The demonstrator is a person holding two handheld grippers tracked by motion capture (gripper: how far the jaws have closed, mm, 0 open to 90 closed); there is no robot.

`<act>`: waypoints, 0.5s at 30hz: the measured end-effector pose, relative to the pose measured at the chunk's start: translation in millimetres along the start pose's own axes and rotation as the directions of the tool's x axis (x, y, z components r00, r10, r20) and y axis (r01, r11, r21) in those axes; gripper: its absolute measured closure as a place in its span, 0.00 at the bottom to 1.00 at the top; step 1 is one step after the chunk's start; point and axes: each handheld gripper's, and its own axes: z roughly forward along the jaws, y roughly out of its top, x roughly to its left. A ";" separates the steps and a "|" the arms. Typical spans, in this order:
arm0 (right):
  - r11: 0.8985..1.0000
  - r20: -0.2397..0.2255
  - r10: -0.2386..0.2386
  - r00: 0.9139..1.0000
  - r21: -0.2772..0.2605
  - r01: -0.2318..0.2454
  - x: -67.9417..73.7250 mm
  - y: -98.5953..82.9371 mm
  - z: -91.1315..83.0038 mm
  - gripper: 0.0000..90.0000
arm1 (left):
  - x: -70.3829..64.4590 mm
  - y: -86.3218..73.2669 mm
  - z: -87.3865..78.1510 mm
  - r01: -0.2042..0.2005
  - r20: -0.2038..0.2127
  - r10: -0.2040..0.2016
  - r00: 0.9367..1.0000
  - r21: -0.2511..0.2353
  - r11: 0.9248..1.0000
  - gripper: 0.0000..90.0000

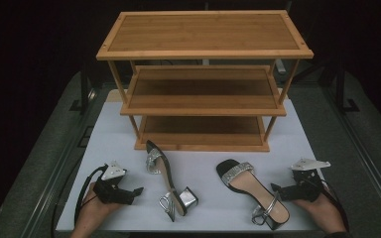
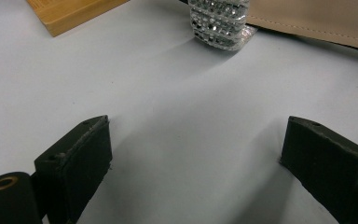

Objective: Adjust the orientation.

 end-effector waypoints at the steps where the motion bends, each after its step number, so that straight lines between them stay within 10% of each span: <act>1: 1.000 0.000 0.000 1.000 0.000 0.000 0.0 0.0 0.0 0.00 | 0.1 0.1 -0.1 0.000 0.001 0.000 1.000 0.001 1.000 0.08; 15: 1.000 -0.001 -0.001 1.000 -0.001 0.001 -0.2 0.0 0.1 0.00 | 5.0 6.2 -8.3 0.034 -0.012 -0.034 0.999 -0.007 0.999 0.24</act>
